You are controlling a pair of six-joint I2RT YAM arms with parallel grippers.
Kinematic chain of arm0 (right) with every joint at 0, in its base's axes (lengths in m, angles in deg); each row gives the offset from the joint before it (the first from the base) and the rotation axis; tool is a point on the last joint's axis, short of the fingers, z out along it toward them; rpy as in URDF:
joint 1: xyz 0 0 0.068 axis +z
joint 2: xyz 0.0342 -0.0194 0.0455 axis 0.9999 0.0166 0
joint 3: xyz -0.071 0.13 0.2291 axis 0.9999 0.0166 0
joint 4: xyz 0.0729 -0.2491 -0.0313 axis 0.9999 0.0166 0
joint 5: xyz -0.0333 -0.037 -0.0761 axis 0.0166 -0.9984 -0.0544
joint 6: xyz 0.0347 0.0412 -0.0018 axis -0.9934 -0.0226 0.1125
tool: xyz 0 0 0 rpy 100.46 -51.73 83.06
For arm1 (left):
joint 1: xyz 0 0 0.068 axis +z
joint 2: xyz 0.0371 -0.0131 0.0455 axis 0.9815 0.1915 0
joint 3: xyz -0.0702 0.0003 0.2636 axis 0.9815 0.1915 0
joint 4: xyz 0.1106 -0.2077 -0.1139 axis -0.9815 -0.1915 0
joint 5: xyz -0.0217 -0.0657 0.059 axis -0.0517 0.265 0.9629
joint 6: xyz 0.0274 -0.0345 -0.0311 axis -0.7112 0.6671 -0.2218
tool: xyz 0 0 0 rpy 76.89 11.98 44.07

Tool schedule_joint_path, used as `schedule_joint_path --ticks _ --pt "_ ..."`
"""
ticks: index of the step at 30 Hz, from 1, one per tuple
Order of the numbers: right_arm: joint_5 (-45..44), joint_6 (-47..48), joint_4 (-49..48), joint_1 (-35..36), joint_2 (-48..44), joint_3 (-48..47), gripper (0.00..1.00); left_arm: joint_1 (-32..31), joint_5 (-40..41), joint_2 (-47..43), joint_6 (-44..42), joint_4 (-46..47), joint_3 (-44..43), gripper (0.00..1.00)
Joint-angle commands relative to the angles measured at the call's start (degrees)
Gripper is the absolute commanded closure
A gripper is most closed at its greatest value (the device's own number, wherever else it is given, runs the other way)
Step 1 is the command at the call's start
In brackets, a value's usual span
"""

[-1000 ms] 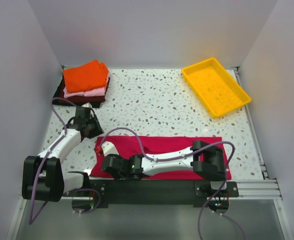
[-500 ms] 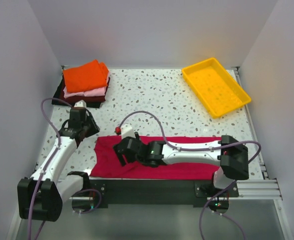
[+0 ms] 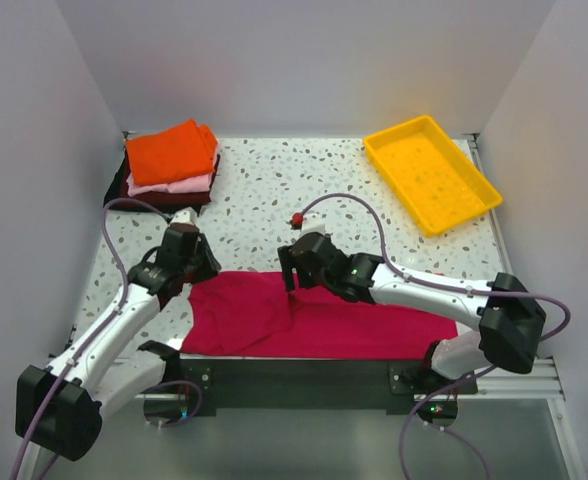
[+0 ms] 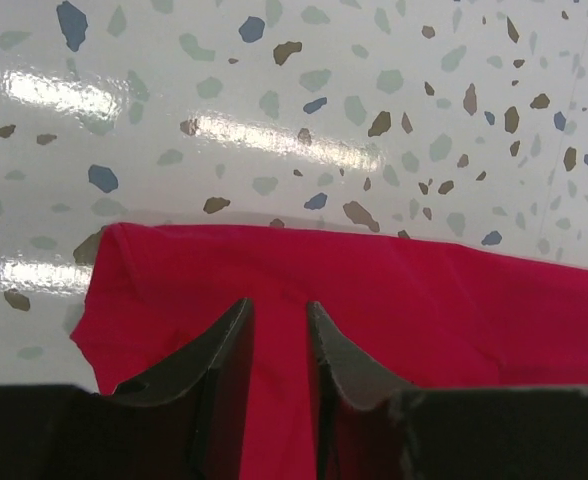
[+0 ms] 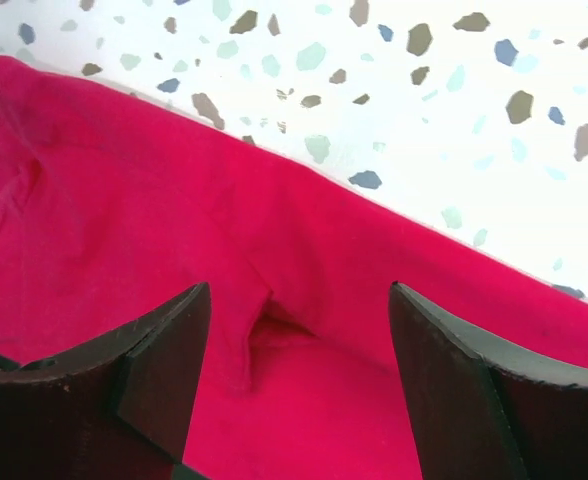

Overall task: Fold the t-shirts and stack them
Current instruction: Fold the tshirt

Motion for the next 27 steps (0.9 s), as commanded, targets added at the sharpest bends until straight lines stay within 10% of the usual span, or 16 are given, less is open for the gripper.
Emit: schedule_joint_path --ticks 1,27 --pt "4.2 2.3 -4.6 -1.1 1.2 -0.4 0.26 -1.3 1.3 -3.3 5.0 -0.8 1.8 0.68" --pt "19.6 1.9 -14.9 -2.1 14.1 -0.3 0.63 -1.8 -1.2 13.5 5.2 12.7 8.9 0.69"
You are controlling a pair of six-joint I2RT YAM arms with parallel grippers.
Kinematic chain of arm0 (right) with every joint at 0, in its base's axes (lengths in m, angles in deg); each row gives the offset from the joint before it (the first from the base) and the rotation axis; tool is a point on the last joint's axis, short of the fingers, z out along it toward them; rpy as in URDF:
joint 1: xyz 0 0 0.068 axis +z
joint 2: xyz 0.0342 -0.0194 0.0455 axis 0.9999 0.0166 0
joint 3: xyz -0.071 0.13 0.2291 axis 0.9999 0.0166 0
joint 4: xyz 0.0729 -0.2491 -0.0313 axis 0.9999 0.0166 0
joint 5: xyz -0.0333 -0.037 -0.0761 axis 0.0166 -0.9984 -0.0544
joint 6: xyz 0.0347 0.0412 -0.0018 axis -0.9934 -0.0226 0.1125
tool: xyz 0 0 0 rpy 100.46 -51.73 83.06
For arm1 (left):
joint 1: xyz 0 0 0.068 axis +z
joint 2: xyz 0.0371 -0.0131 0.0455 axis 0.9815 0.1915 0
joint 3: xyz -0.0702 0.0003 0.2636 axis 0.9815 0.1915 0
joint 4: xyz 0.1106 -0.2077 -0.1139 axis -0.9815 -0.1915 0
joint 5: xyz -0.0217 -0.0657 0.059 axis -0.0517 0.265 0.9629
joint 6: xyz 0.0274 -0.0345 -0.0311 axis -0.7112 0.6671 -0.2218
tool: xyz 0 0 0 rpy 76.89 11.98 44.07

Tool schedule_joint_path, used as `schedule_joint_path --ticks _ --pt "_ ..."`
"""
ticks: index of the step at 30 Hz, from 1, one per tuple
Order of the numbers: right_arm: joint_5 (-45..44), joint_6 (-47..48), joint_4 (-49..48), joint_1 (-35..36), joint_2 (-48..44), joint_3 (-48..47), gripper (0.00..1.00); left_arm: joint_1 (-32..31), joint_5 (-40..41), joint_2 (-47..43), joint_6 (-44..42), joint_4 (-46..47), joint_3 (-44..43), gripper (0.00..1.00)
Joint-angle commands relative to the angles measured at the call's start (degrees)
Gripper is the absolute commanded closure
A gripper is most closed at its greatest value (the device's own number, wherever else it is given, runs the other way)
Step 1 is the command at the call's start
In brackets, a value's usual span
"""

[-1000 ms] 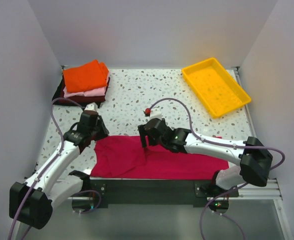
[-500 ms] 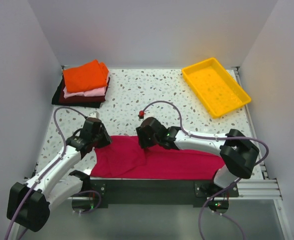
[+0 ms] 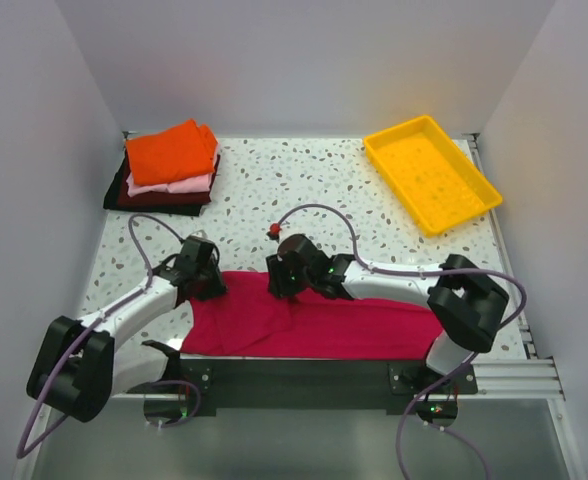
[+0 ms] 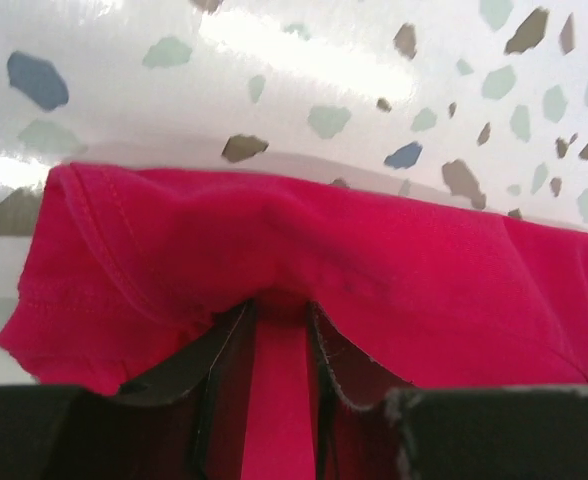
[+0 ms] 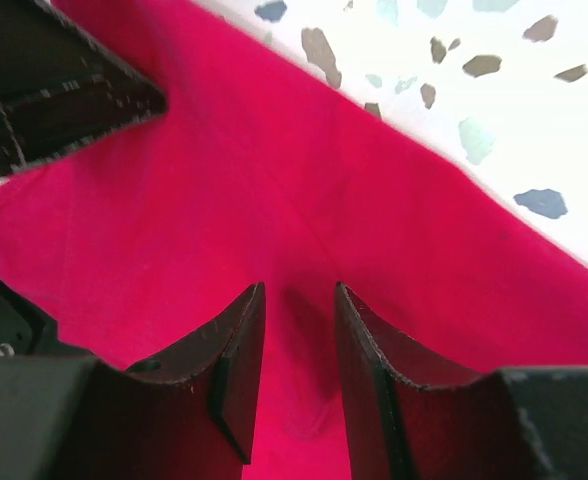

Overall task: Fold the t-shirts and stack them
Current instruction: Fold the tshirt

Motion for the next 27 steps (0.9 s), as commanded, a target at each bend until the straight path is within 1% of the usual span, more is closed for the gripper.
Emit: schedule_joint_path --ticks 1,4,8,12,17,18,23,24,26,27 --pt "2.3 0.8 -2.5 -0.2 3.5 -0.3 0.63 -0.2 1.4 3.8 -0.7 5.6 0.3 0.69" --pt "3.5 0.6 -2.2 -0.3 6.2 -0.5 0.63 -0.2 2.0 6.9 -1.0 7.3 -0.6 0.69" --pt "1.2 0.1 0.2 -0.9 8.5 -0.7 0.63 -0.1 3.7 11.6 -2.2 7.6 -4.2 0.69" --pt "0.8 -0.9 1.4 -2.8 10.4 -0.4 0.63 -0.1 5.1 17.0 -4.0 7.9 -10.3 0.69" --pt "0.1 -0.6 2.7 -5.8 11.6 -0.8 0.64 0.6 5.5 26.3 -6.2 8.2 -17.0 0.7" --pt "0.2 -0.4 3.1 -6.4 12.0 -1.2 0.64 0.7 5.4 28.9 -6.8 8.2 -19.5 0.7" --pt "0.5 0.3 4.4 -9.9 13.8 -3.4 0.64 0.9 6.4 36.2 -8.7 6.7 -28.5 0.71" --pt "0.8 0.4 4.9 -10.5 14.1 -4.4 0.64 0.8 6.4 38.3 -9.4 6.4 -31.5 0.71" --pt "0.9 0.6 5.6 -11.7 15.2 -5.5 0.64 0.9 6.5 40.3 -10.1 6.0 -34.6 0.71" --pt "0.9 0.8 6.3 -12.2 15.5 -6.3 0.64 0.9 6.5 42.4 -10.9 5.6 -37.8 0.71"
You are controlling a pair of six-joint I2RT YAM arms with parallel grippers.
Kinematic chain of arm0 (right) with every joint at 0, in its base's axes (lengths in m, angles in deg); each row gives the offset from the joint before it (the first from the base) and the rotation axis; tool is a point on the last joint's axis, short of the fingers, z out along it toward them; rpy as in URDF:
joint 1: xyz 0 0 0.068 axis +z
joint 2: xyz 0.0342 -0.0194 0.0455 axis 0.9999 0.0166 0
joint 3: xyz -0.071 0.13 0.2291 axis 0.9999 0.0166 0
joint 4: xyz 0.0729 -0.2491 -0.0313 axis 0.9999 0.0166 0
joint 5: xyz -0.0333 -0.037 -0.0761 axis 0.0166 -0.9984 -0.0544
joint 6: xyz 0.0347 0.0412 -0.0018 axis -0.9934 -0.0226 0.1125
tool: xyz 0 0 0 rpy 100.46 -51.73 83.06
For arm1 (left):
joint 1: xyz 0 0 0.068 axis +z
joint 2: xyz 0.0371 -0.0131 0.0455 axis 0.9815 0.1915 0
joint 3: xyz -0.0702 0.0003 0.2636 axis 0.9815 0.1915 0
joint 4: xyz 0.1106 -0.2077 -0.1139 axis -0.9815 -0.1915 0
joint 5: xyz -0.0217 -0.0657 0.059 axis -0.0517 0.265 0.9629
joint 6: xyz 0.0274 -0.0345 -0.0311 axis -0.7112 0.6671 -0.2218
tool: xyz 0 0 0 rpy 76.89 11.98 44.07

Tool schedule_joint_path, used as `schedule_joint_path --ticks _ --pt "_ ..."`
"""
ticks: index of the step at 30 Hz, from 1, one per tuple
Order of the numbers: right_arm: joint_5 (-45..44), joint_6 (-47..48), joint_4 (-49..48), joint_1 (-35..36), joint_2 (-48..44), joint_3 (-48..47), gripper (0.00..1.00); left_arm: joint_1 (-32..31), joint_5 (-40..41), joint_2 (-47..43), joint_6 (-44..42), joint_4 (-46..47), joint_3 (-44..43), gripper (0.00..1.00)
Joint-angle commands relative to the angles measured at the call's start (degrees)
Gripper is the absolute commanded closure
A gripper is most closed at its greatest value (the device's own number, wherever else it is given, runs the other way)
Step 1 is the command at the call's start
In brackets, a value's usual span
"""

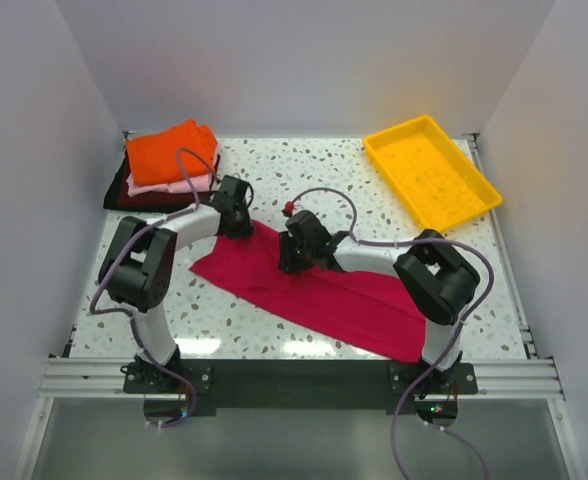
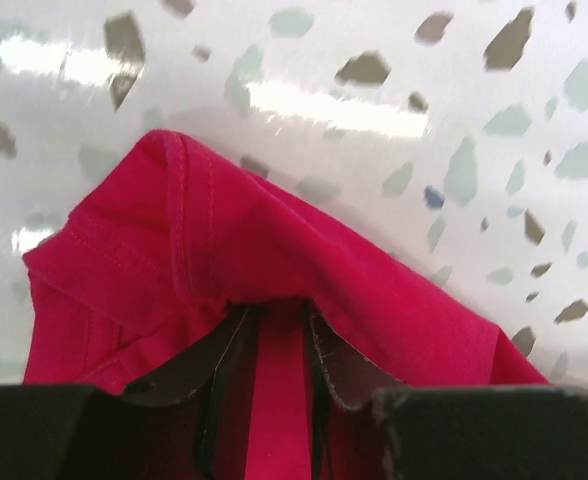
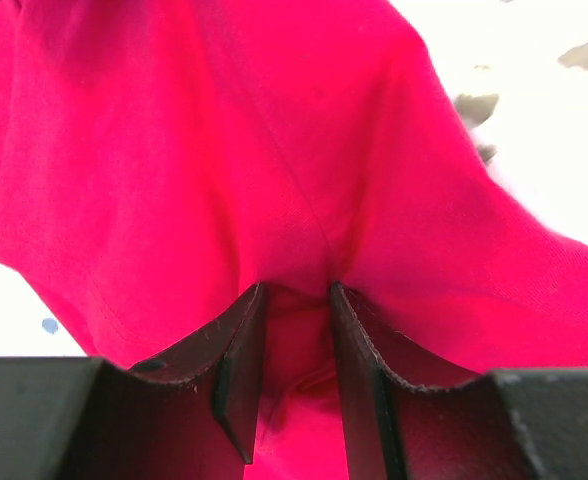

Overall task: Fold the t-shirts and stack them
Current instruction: Fold the tshirt

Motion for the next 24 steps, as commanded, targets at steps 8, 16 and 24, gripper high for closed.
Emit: schedule_joint_path --ticks 8,16,24 --pt "-1.0 2.8 9.9 -6.7 4.0 -2.6 0.6 0.7 1.3 16.0 -7.4 -3.8 -23.5 0.71" --pt "-1.5 4.5 14.7 -12.4 -0.5 -4.9 0.52 0.6 0.0 23.8 -9.4 -7.9 -38.9 0.71" --pt "-4.3 7.9 19.8 -12.8 -11.9 -4.2 0.28 -1.3 -0.2 17.5 -9.8 -10.7 -43.1 0.69"
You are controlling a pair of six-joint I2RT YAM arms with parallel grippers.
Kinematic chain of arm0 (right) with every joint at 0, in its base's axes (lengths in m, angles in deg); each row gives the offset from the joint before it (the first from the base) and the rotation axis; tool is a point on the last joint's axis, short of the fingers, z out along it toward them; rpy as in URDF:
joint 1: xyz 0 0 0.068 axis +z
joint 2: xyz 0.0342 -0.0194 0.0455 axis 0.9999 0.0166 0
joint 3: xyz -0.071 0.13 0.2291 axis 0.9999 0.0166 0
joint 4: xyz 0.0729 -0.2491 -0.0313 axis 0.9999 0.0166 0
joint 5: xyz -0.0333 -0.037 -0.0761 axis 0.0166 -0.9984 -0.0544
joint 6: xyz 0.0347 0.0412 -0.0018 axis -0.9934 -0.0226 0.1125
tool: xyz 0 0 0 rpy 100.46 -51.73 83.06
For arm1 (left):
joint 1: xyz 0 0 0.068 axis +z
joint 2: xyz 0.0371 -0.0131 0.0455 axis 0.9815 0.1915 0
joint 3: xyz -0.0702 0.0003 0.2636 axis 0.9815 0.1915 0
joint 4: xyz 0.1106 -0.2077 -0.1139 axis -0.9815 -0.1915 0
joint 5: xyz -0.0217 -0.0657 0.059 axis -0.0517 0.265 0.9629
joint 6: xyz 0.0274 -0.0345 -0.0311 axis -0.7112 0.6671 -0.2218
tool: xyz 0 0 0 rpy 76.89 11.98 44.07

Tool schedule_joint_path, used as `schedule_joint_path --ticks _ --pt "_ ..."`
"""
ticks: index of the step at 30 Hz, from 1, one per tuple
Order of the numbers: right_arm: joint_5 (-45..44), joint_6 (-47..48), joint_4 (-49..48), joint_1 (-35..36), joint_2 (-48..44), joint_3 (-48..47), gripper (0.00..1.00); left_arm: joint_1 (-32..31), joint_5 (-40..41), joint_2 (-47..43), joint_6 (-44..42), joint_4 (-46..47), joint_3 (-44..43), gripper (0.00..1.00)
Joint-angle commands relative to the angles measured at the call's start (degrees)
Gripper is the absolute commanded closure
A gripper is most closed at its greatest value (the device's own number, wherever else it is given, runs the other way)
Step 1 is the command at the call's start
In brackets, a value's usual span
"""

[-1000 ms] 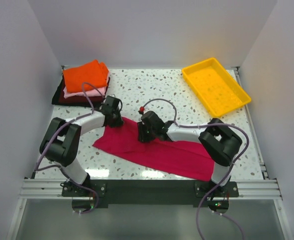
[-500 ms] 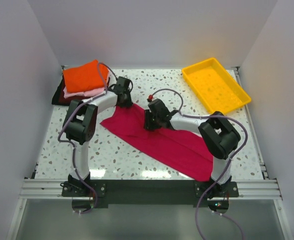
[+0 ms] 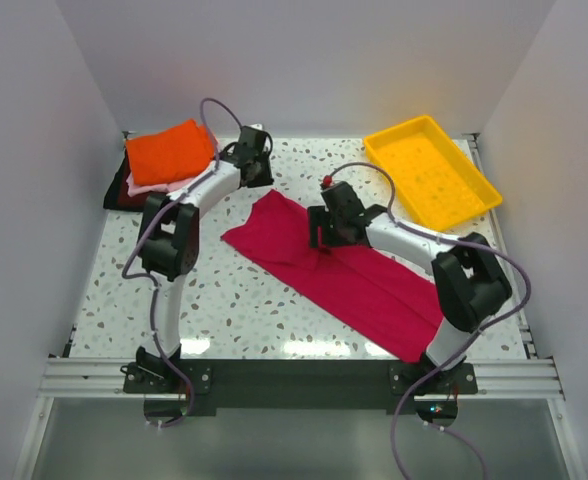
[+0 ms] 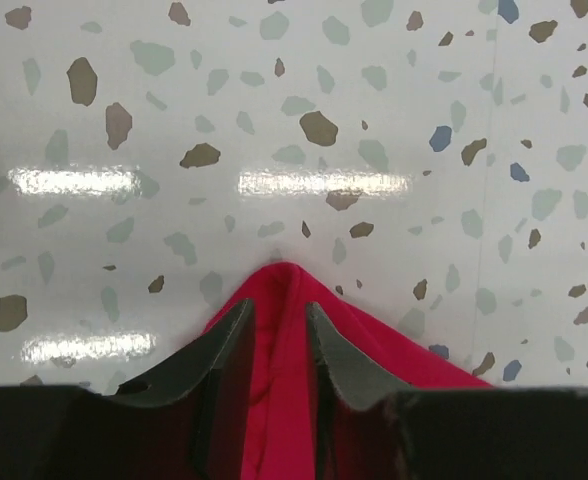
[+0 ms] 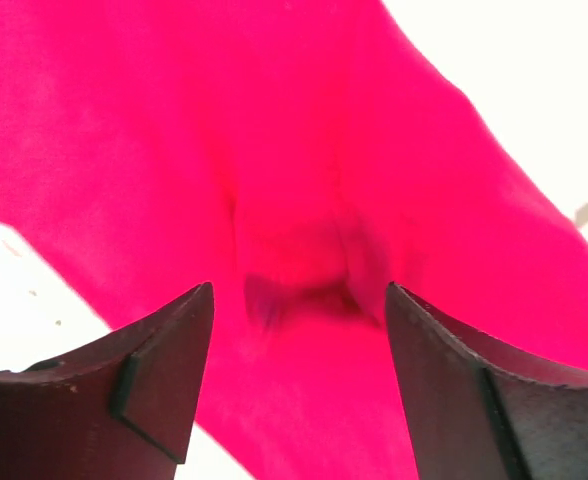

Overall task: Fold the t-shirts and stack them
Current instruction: Fold the tshirt

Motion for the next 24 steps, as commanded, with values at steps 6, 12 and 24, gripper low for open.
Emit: schedule_joint_path --ticks 6,12,24 --pt "-3.8 2.1 7.2 0.2 -16.6 6.3 0.22 -2.5 0.4 -19.2 1.5 -0.3 11.6 0.69" --pt "-5.5 0.7 9.2 0.1 -26.9 15.6 0.2 -3.5 -2.0 -29.6 5.4 4.4 29.4 0.68" --pt "-4.5 -4.9 8.9 0.1 -38.3 29.6 0.04 -3.8 -4.1 -29.4 9.1 11.4 43.3 0.69"
